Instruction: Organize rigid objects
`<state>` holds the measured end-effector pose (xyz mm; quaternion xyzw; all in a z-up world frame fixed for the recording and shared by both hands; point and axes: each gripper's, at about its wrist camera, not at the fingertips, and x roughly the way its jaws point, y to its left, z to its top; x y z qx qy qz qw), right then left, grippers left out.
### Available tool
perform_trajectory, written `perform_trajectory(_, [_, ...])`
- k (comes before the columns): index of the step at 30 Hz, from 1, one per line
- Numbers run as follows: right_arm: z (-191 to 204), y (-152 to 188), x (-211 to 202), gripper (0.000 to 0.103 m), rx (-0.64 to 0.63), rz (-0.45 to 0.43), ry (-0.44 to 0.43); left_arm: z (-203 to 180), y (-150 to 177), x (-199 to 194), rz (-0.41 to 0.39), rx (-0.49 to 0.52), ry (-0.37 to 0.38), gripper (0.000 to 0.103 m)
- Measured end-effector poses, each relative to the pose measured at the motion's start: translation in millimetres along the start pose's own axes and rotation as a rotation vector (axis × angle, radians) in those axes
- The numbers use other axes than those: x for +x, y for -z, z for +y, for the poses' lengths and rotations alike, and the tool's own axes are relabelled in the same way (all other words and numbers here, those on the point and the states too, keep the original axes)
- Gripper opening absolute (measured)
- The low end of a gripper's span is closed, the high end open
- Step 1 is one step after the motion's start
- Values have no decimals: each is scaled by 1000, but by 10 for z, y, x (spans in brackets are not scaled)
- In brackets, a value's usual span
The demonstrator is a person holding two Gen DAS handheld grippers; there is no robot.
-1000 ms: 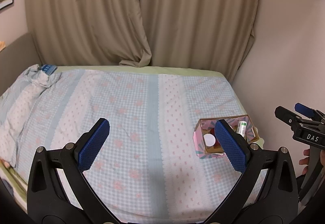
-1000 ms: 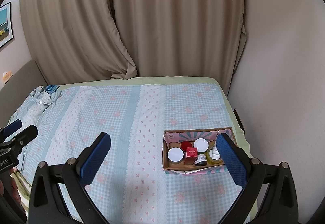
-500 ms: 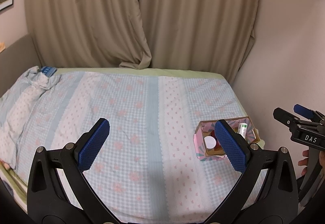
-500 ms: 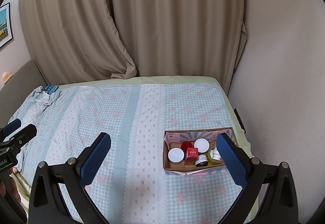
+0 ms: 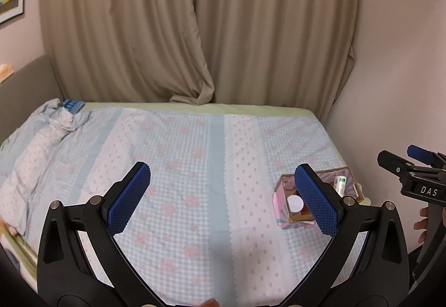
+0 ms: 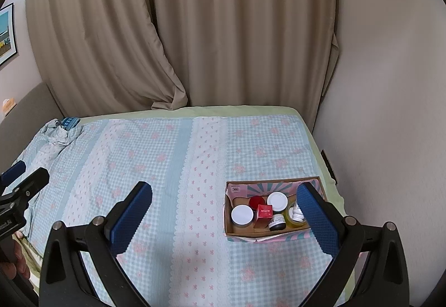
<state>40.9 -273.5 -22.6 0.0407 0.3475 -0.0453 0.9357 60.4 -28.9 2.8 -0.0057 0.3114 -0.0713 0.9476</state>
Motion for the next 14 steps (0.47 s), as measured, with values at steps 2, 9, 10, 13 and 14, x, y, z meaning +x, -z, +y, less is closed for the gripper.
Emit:
perform_trajectory(2, [14, -15, 6, 103, 3, -1, 1, 8, -16, -22, -13, -1, -10, 103])
perform_trajectory(9, [65, -72, 88, 103, 17, -6, 2, 112, -62, 14, -17, -10, -23, 103])
perform_trajectory(10, [66, -80, 113, 103, 22, -4, 2, 136, -61, 36, -15, -10, -9, 103])
perform_trajectory(13, [81, -104, 193, 103, 33, 1, 7, 201, -61, 81, -14, -11, 8, 103])
perform_trajectory(14, [94, -106, 225, 103, 35, 6, 9, 218, -62, 111, -5, -8, 11, 103])
